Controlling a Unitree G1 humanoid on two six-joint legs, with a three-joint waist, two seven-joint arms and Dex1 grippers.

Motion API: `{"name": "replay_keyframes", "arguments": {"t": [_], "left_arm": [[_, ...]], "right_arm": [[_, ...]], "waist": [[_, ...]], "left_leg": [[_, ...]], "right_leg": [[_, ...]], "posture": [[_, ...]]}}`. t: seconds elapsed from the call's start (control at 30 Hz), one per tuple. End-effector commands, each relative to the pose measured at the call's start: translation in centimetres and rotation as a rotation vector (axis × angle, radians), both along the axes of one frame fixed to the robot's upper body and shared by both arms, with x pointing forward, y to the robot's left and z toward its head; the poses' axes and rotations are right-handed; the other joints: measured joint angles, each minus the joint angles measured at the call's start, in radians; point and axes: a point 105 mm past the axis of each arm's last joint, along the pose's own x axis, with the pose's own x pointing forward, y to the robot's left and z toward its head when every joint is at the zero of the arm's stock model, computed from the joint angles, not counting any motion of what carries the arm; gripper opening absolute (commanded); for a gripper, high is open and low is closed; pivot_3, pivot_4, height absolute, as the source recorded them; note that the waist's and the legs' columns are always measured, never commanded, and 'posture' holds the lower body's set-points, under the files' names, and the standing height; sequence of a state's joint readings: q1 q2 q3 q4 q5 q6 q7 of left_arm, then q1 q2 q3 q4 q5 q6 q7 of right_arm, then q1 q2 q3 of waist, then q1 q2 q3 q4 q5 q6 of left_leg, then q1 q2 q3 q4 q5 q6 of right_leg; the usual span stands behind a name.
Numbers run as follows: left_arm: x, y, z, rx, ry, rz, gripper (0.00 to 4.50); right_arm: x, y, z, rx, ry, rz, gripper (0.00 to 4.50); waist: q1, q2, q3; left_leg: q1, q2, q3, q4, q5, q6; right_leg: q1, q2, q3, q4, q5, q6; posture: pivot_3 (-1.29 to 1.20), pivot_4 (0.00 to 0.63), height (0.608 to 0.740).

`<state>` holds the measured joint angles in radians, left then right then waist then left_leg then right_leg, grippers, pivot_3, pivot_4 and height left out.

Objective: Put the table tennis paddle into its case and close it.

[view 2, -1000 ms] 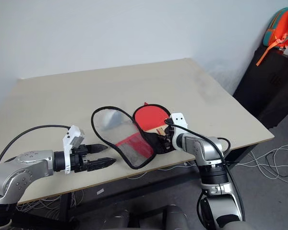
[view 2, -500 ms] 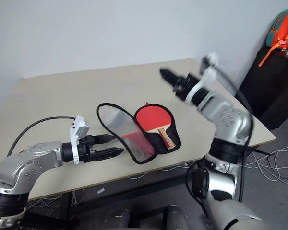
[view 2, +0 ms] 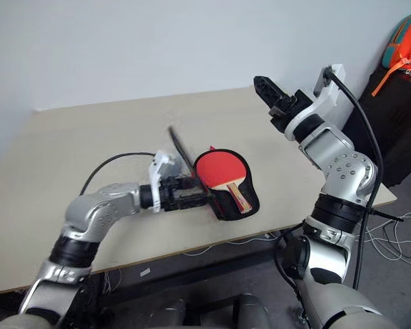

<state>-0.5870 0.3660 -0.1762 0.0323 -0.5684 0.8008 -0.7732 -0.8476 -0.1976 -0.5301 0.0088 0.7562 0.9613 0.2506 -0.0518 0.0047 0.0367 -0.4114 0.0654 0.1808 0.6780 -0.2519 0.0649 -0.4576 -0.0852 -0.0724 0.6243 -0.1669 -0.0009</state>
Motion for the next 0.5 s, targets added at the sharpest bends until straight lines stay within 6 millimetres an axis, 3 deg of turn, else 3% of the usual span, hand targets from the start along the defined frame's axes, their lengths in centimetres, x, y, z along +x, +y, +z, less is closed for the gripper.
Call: {"name": "replay_keyframes", "arguments": {"t": [0.03, 0.2, 0.5], "left_arm": [[1.6, -1.6, 0.9, -0.011, -0.056, -0.003, 4.5], [2.5, -3.1, 1.5, -0.051, -0.066, 0.019, 4.5], [-0.7, 1.0, -0.3, 0.007, 0.078, 0.041, 4.5]], "right_arm": [[-0.3, -0.4, 1.9, 0.011, -0.071, -0.027, 4.48], [0.1, -0.1, 0.6, -0.022, -0.037, -0.051, 4.48], [0.3, 0.4, -1.9, -0.068, 0.01, -0.07, 4.48]], "waist": [[0.0, 0.0, 0.0], [-0.002, 0.0, 0.0], [-0.003, 0.0, 0.0]], "left_leg": [[0.0, 0.0, 0.0, 0.0, 0.0, 0.0], [0.0, 0.0, 0.0, 0.0, 0.0, 0.001], [0.0, 0.001, -0.004, -0.001, 0.001, 0.003]], "right_leg": [[0.0, 0.0, 0.0, 0.0, 0.0, 0.0], [-0.001, 0.0, 0.001, 0.0, 0.0, 0.0], [-0.002, 0.001, 0.002, 0.001, 0.0, 0.0]], "posture": [[0.0, 0.0, 0.724], [0.0, 0.0, 0.724], [0.0, 0.0, 0.724]]}}
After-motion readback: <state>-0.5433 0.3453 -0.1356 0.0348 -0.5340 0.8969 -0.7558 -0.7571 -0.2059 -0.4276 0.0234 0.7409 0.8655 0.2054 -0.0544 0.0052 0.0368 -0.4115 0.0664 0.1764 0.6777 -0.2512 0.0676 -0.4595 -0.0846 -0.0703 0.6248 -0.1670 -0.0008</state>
